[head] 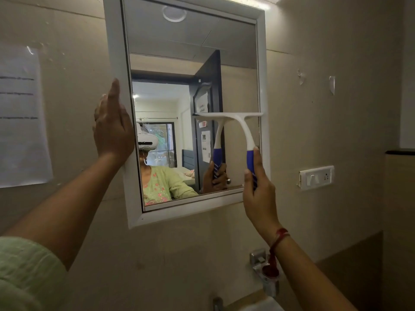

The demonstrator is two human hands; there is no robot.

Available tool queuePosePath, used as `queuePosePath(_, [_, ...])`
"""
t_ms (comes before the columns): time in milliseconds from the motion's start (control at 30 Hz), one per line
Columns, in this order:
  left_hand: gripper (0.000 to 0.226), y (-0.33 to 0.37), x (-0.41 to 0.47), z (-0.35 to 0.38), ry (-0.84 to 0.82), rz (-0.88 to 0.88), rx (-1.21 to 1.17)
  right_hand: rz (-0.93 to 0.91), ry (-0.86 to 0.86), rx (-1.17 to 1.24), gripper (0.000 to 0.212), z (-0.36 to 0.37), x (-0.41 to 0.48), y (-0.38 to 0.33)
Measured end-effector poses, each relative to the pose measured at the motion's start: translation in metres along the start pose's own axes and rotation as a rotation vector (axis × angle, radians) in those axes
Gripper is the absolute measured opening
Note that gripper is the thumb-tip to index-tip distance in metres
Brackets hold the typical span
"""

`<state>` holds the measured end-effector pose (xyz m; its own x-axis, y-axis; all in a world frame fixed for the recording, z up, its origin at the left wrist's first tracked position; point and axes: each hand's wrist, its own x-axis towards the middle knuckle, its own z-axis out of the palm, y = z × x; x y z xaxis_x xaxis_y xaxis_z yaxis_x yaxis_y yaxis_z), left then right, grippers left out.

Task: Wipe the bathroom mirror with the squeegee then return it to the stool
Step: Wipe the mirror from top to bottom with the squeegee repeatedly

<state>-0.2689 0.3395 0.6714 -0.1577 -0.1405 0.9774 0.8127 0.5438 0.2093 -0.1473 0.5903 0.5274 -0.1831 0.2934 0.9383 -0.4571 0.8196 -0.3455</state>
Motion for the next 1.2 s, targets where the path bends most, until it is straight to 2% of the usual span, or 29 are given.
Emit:
queuePosePath(133, [0.047,0.000,-0.001,0.000,-0.001,0.008,-0.008,0.022,-0.016,-0.054,0.054,0.001,-0.035,0.012])
queuePosePath(233, [0.046,0.000,-0.001,0.000,-0.001,0.011,-0.006,0.056,-0.069,-0.079,0.062,-0.003,-0.074,0.025])
queuePosePath(467, [0.047,0.000,-0.001,0.000,0.010,0.016,0.013,0.083,-0.020,0.014,0.053,-0.001,-0.040,0.011])
queuePosePath(733, [0.047,0.001,-0.001,0.000,0.010,0.021,0.023,0.189,-0.125,-0.035,0.060,-0.007,-0.119,0.021])
queuePosePath(967, [0.047,-0.001,-0.001,0.001,0.015,0.007,0.026,0.199,-0.050,0.033,0.054,-0.007,-0.086,0.004])
queuePosePath(1200, [0.047,0.000,-0.001,0.001,0.021,0.000,0.028,0.276,-0.151,-0.069,0.059,-0.015,-0.140,0.017])
